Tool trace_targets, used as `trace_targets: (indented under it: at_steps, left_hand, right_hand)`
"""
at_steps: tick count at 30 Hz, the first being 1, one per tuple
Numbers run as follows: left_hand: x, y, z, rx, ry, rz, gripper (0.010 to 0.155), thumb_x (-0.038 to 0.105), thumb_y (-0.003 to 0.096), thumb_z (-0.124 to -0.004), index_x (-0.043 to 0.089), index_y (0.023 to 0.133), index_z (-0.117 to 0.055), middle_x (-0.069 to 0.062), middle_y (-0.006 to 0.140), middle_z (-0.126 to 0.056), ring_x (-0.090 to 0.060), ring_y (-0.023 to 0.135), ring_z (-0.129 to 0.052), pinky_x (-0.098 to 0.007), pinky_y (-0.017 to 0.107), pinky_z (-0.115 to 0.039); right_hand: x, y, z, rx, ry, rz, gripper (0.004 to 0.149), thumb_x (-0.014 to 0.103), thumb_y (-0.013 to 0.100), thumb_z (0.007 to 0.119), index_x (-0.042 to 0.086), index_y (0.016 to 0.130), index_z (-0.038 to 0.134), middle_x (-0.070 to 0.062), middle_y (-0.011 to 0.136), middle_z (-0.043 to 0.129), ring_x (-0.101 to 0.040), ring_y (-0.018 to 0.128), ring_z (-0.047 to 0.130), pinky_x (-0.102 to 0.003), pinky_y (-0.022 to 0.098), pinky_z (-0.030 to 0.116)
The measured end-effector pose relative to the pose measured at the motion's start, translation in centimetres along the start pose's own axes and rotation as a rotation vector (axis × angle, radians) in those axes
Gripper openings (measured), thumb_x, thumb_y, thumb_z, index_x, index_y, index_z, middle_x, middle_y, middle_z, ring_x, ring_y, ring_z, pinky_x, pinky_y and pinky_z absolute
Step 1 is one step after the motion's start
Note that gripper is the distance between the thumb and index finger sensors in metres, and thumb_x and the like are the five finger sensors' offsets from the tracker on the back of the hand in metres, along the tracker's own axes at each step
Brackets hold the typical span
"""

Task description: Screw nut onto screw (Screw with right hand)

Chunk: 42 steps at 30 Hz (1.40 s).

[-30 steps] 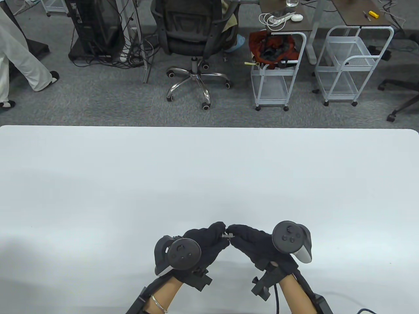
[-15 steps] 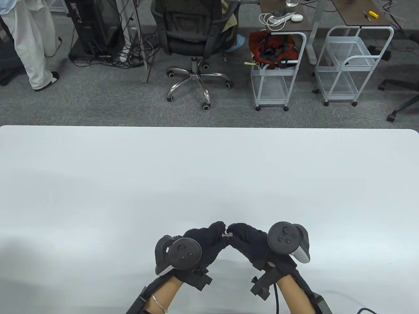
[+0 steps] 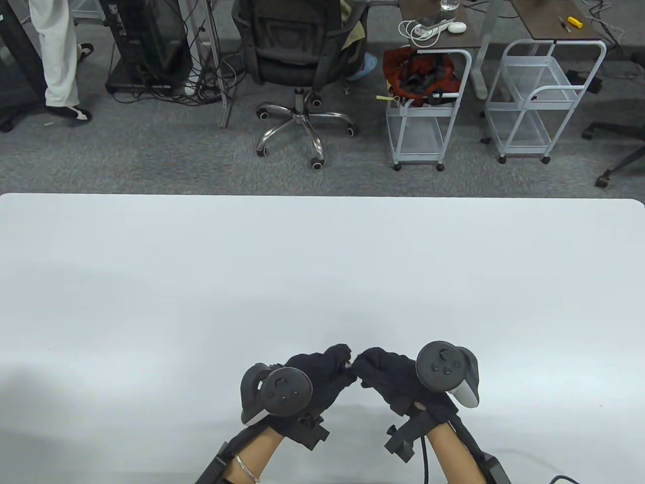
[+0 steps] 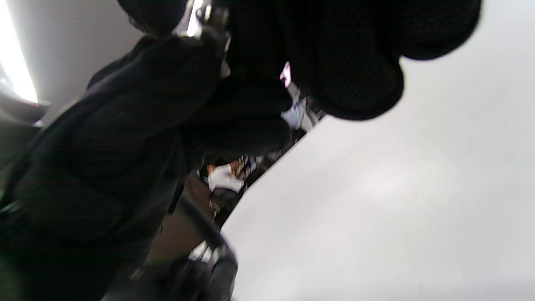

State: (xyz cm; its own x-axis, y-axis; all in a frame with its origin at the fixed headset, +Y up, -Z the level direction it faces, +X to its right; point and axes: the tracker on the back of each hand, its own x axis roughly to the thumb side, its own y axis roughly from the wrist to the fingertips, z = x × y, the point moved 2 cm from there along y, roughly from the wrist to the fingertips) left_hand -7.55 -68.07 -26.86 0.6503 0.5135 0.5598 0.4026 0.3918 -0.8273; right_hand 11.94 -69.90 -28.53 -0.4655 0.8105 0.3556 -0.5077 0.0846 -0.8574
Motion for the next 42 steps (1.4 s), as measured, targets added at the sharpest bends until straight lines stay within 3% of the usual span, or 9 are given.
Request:
trace_targets:
  at_steps: [5,9,14,19,23,29,33,39,42]
  left_hand:
    - [0.08,0.03,-0.18,-0.016,-0.018,-0.011,0.049,0.042,0.0446,-0.084,0.009,0.081,-0.086,0.001,0.056,-0.113,-0.011,0.043,-0.113,-0.032,0.043,-0.092]
    - [0.1,0.04,-0.12,-0.004,0.006,-0.008,0.049,0.042,0.044,-0.085,0.009,0.08,-0.087,0.001,0.055,-0.113,-0.011,0.041,-0.113,-0.032,0.042,-0.092]
    - [0.48,0.01,-0.08,-0.013,-0.028,-0.022,0.05,0.043,0.0435,-0.085,0.009,0.08,-0.087,0.001,0.056,-0.113,-0.011,0.042,-0.113,-0.032,0.043,-0.092]
    - [0.39,0.02,-0.07,-0.006,-0.006,-0.015,0.05,0.042,0.0439,-0.085,0.008,0.08,-0.087,0.002,0.056,-0.113,-0.01,0.042,-0.113,-0.032,0.042,-0.092]
    - [0.6,0.07,-0.09,-0.025,-0.052,-0.028,0.051,0.043,0.0437,-0.085,0.008,0.081,-0.086,0.001,0.057,-0.113,-0.011,0.043,-0.113,-0.032,0.043,-0.092]
    - [0.44,0.08,0.09,-0.024,-0.047,-0.008,0.051,0.042,0.0439,-0.085,0.008,0.081,-0.086,0.0,0.057,-0.113,-0.011,0.043,-0.113,-0.032,0.042,-0.092]
    - [0.53,0.11,0.06,-0.038,-0.083,-0.023,0.052,0.043,0.0433,-0.085,0.008,0.082,-0.086,0.001,0.058,-0.113,-0.011,0.044,-0.113,-0.032,0.044,-0.092]
    - [0.48,0.12,0.15,-0.039,-0.069,-0.015,0.051,0.042,0.043,-0.086,0.008,0.081,-0.087,0.001,0.057,-0.113,-0.011,0.043,-0.113,-0.032,0.042,-0.092]
    - [0.43,0.13,0.18,-0.044,-0.098,-0.017,0.052,0.043,0.0431,-0.085,0.007,0.081,-0.086,0.001,0.057,-0.113,-0.011,0.043,-0.113,-0.032,0.043,-0.092]
  right_hand:
    - [-0.5,0.06,-0.26,-0.208,0.021,-0.008,0.045,0.035,0.06,0.063,0.0,0.061,0.09,-0.023,0.053,0.1,-0.029,0.03,0.104,-0.049,0.03,0.081]
    - [-0.56,0.16,0.19,0.029,0.04,0.034,0.053,0.044,0.059,0.069,-0.004,0.08,0.079,-0.03,0.074,0.089,-0.037,0.051,0.099,-0.054,0.041,0.076]
    - [-0.66,-0.05,-0.43,-0.225,0.044,0.02,0.046,0.036,0.06,0.063,0.0,0.059,0.091,-0.022,0.05,0.101,-0.028,0.027,0.105,-0.048,0.028,0.081]
    - [-0.53,0.03,0.01,0.049,0.066,0.051,0.052,0.043,0.059,0.068,-0.004,0.079,0.078,-0.029,0.072,0.09,-0.036,0.05,0.099,-0.054,0.042,0.075]
    - [-0.67,-0.13,-0.61,-0.211,0.042,0.036,0.046,0.037,0.06,0.062,0.001,0.059,0.09,-0.021,0.05,0.101,-0.027,0.028,0.105,-0.048,0.029,0.081]
    - [-0.73,-0.09,-0.1,0.043,0.095,0.063,0.053,0.045,0.059,0.069,-0.004,0.078,0.078,-0.029,0.072,0.09,-0.036,0.05,0.099,-0.053,0.041,0.076]
    - [-0.74,-0.2,-0.61,-0.172,0.061,0.043,0.047,0.038,0.06,0.062,0.001,0.062,0.089,-0.023,0.053,0.1,-0.029,0.031,0.104,-0.049,0.031,0.081]
    - [-0.52,-0.16,-0.25,0.071,0.066,0.057,0.052,0.045,0.059,0.068,-0.003,0.079,0.078,-0.029,0.073,0.09,-0.035,0.051,0.1,-0.053,0.042,0.076]
    - [-0.61,-0.17,-0.63,-0.124,0.06,0.04,0.047,0.039,0.061,0.063,-0.001,0.067,0.087,-0.024,0.059,0.098,-0.03,0.036,0.104,-0.049,0.033,0.08]
